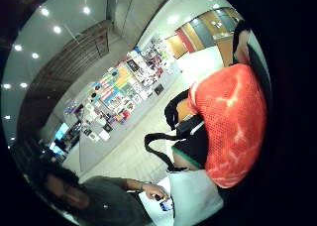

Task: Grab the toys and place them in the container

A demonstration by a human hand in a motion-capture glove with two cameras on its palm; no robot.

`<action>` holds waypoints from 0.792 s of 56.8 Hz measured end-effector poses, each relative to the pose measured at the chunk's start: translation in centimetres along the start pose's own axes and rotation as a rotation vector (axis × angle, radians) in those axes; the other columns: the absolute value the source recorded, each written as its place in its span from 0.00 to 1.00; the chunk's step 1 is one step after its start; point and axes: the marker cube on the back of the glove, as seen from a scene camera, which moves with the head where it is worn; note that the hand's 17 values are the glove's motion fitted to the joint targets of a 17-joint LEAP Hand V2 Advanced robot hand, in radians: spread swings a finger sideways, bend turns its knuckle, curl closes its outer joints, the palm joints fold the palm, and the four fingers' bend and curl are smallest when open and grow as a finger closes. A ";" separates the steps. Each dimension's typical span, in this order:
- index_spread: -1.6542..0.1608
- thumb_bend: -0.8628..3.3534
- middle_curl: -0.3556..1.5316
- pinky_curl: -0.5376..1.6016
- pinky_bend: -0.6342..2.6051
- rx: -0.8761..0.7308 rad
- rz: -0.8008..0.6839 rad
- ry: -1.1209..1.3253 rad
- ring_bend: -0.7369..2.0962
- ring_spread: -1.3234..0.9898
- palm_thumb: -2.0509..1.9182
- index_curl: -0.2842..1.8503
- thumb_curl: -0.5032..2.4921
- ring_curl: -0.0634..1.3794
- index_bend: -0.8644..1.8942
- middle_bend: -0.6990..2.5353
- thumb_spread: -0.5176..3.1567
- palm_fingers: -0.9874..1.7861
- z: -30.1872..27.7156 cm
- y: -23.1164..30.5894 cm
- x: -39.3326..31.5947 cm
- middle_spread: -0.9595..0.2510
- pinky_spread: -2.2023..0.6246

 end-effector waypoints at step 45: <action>0.67 0.17 0.51 0.41 0.44 -0.413 0.081 0.236 0.46 0.50 0.47 0.48 0.27 0.32 0.38 0.34 0.39 0.40 -1.4 18.1 10.2 0.70 0.80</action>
